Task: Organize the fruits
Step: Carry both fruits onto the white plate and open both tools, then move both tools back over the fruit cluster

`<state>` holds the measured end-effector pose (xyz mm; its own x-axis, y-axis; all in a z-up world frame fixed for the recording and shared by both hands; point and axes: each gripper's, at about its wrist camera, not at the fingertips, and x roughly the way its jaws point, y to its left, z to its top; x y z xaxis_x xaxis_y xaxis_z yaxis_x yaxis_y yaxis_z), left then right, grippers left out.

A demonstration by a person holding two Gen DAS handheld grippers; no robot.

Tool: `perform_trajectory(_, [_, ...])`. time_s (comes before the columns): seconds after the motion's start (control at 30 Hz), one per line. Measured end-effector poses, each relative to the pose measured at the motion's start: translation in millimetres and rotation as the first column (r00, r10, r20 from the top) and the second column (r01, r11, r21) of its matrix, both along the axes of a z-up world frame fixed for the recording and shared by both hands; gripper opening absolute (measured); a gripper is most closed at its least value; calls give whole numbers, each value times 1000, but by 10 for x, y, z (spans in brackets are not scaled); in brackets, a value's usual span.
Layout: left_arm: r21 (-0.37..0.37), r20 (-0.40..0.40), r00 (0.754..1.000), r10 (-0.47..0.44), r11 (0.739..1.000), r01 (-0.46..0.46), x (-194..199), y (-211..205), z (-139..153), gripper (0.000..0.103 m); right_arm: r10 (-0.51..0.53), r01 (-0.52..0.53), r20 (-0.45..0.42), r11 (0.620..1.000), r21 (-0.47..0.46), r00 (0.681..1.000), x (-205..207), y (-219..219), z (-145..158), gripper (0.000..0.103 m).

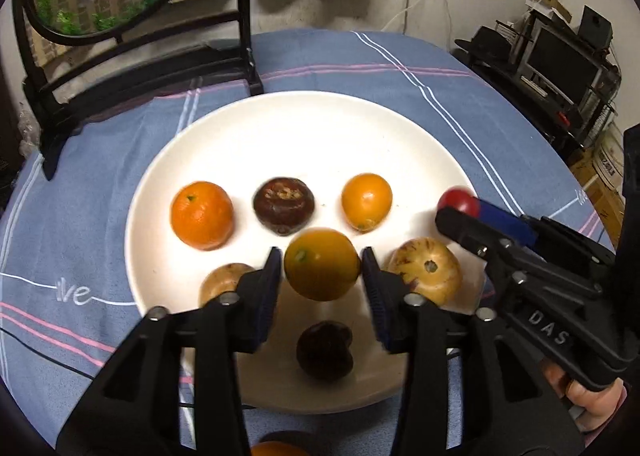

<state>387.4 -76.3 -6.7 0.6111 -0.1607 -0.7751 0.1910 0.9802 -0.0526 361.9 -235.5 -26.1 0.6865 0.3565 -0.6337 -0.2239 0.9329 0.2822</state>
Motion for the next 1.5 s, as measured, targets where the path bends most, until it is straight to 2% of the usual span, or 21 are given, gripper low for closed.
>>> perform_trajectory(0.03, [-1,29,1000,11,1000,-11,-31,28,65,64,8,-8,1,1000,5,1000,1,1,11,37])
perform_trajectory(0.07, [-6,50,999,19,1000,-18,-75,54,133,65,10,-10,6,1000,16,1000,-12,-13,39,41])
perform_trajectory(0.13, [-37,78,997,19,999,-17,-165,121,302,69,6,-8,33,999,53,999,-73,-62,143,55])
perform_trajectory(0.17, [-49,94,995,26,999,-21,-227,164,389,69,1,-5,60,997,74,998,-125,-91,218,57])
perform_trajectory(0.3, [-102,197,977,83,993,-64,-739,467,748,87,20,-31,117,995,97,993,-312,-111,485,58])
perform_trajectory(0.37, [-115,242,964,107,990,-81,-1031,619,799,88,26,-43,142,992,116,990,-450,-124,614,58])
perform_trajectory(0.53, [-131,233,962,144,985,-116,-1641,890,584,92,49,-61,122,994,95,991,-734,-31,699,58])
perform_trajectory(0.6, [-110,233,960,153,985,-130,-1869,926,438,93,61,-69,104,995,71,993,-845,24,671,58])
perform_trajectory(0.7, [-72,213,967,138,990,-125,-2134,926,222,93,102,-104,80,994,20,992,-1063,158,571,57])
perform_trajectory(0.73, [-85,200,972,121,991,-106,-2217,933,165,93,110,-111,75,994,10,991,-1115,190,548,57])
perform_trajectory(0.83, [-110,194,978,81,992,-61,-2305,946,94,93,147,-146,55,989,-6,988,-1283,266,476,58])
perform_trajectory(0.97, [-61,202,977,71,996,-60,-2372,892,45,93,179,-179,-2,984,-8,984,-1495,295,324,58])
perform_trajectory(1.27, [11,252,966,-56,998,55,-2505,658,72,93,226,-226,-121,974,9,967,-1645,359,52,58])
perform_trajectory(1.5, [2,212,976,-42,999,43,-2447,679,26,93,229,-232,-144,973,-5,963,-1674,372,17,58])
